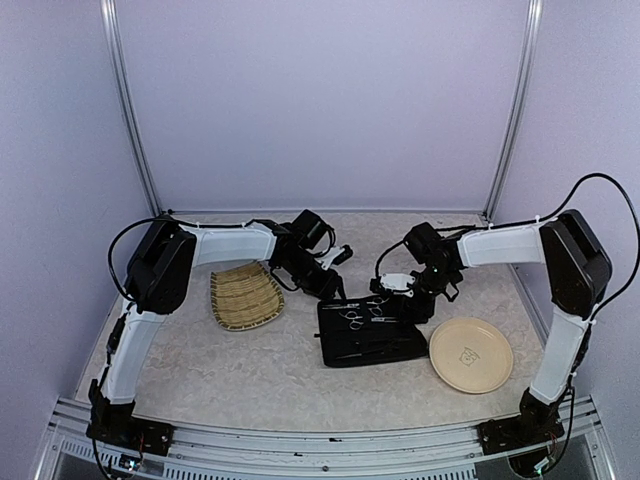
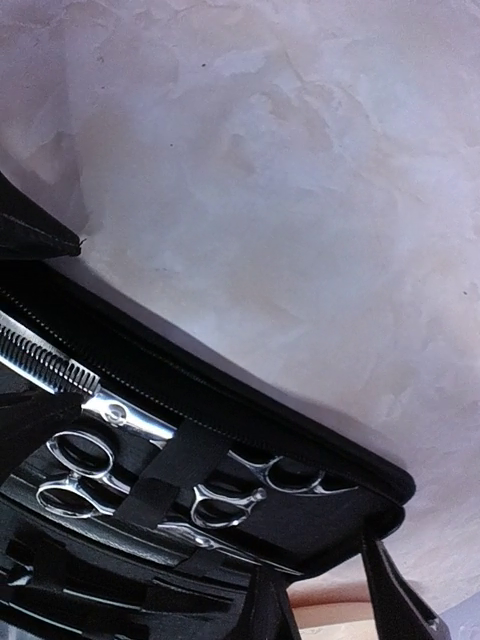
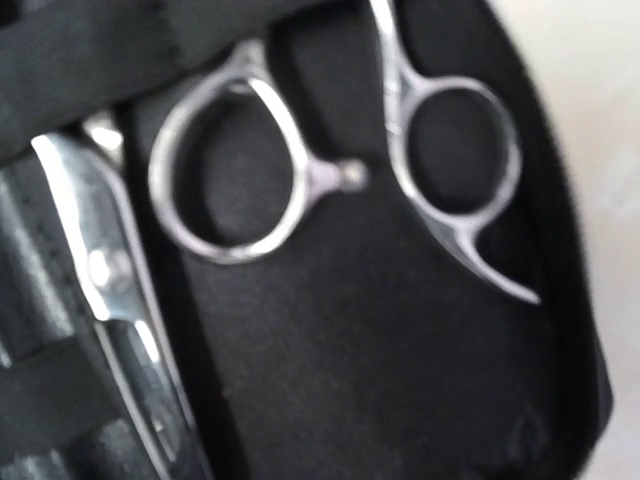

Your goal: Sort the hair-cutting tools

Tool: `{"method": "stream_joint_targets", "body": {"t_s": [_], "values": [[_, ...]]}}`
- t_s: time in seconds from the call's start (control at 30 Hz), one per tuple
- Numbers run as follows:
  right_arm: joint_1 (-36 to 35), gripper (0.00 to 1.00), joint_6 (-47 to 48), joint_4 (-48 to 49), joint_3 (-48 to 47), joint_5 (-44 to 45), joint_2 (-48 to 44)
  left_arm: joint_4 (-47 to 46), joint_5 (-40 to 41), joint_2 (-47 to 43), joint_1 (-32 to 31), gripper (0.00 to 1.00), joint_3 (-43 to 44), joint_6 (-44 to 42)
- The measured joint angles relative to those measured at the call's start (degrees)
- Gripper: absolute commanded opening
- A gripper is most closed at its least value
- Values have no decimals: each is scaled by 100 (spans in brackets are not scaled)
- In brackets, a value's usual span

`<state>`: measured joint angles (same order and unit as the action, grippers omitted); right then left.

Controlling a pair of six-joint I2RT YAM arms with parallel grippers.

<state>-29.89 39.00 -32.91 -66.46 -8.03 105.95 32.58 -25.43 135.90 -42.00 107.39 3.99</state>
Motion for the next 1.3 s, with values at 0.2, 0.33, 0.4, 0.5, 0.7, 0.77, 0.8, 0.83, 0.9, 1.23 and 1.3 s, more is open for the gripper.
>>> {"method": "stream_joint_targets", "body": {"t_s": [0.2, 0.33, 0.4, 0.5, 0.7, 0.77, 0.8, 0.83, 0.9, 1.23, 1.3], "values": [[0, 60, -129, 105, -52, 50, 50, 11, -103, 0, 66, 39, -59, -79], [0, 60, -144, 105, -52, 39, 48, 2, -33, 0, 66, 31, -66, -157], [0, 60, -146, 105, -52, 35, 48, 7, 48, 0, 66, 30, -63, -210], [0, 60, -146, 105, -52, 26, 48, 7, 192, 0, 52, 30, -61, -323], [0, 61, -146, 109, -52, -44, 46, -4, 758, 0, -94, 8, -31, -632], [0, 63, -146, 116, -52, -81, 44, -24, 905, -4, -164, 1, -31, -723], [0, 63, -144, 125, -57, -105, 44, -48, 1012, -15, -205, 0, -31, -758], [0, 64, -144, 138, -61, -125, 42, -59, 1156, -33, -249, 0, -31, -811], [7, 66, -138, 138, -81, -153, 26, -127, 1362, -61, -299, 0, -50, -855], [695, 81, -151, 85, -433, -754, -863, -1475, 2017, -1152, -369, 0, -1434, -944], [887, 93, -184, 203, -455, -769, -1119, -1790, 2046, -1449, -369, 0, -1703, -964]]}}
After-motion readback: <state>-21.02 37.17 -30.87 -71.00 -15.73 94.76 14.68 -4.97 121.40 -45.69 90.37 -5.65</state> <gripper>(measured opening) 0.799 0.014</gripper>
